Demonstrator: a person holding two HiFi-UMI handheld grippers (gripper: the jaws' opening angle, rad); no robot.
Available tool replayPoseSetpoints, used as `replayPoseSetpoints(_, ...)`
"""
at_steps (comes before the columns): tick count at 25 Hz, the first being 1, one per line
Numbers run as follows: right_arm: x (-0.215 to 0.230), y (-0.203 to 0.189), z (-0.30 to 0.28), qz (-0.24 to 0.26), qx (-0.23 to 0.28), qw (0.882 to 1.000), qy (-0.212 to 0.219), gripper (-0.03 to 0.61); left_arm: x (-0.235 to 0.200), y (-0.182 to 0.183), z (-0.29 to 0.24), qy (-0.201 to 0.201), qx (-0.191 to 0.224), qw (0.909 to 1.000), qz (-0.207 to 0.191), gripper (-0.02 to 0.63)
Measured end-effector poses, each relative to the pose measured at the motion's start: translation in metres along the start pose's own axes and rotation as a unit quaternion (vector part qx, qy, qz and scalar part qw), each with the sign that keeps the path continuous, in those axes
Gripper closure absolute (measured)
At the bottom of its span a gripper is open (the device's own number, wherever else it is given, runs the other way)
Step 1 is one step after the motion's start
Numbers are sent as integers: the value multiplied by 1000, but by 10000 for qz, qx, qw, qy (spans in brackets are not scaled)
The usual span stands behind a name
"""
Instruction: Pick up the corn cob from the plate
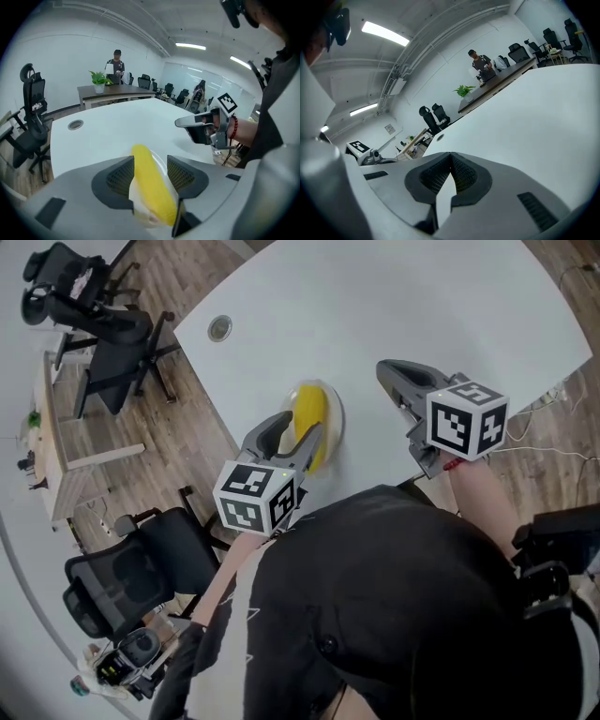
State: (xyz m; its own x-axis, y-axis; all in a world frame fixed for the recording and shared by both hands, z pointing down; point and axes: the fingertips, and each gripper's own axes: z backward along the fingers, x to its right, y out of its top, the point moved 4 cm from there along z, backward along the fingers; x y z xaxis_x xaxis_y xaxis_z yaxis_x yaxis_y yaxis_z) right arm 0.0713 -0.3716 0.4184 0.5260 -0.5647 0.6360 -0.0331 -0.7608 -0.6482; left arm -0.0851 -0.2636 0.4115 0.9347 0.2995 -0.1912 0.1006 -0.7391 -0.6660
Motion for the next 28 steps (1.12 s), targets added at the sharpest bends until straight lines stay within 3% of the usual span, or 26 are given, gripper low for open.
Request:
replayPoseSetpoints(4, 13, -5, 3, -135, 16, 9999, -79, 563, 2, -8, -17, 392, -607, 9902, -1196, 379)
replayPoseSetpoints(5, 16, -6, 5, -168, 13, 9998, -98, 563, 3, -9, -21, 396, -661, 9885, -1303, 368)
replayPoseSetpoints(10, 24, -5, 5, -203, -17, 9997, -114, 563, -5, -10, -31, 234, -764, 9945, -675, 349)
replayPoseSetpoints(21, 29, -6, 4, -257, -57, 9996, -111, 563, -8, -14, -39, 153, -861, 9949, -503, 328)
replayPoseSetpoints(28, 36, -5, 8, -264, -98, 9995, -144, 563, -10, -16, -51, 33, -856, 9962, -134, 318)
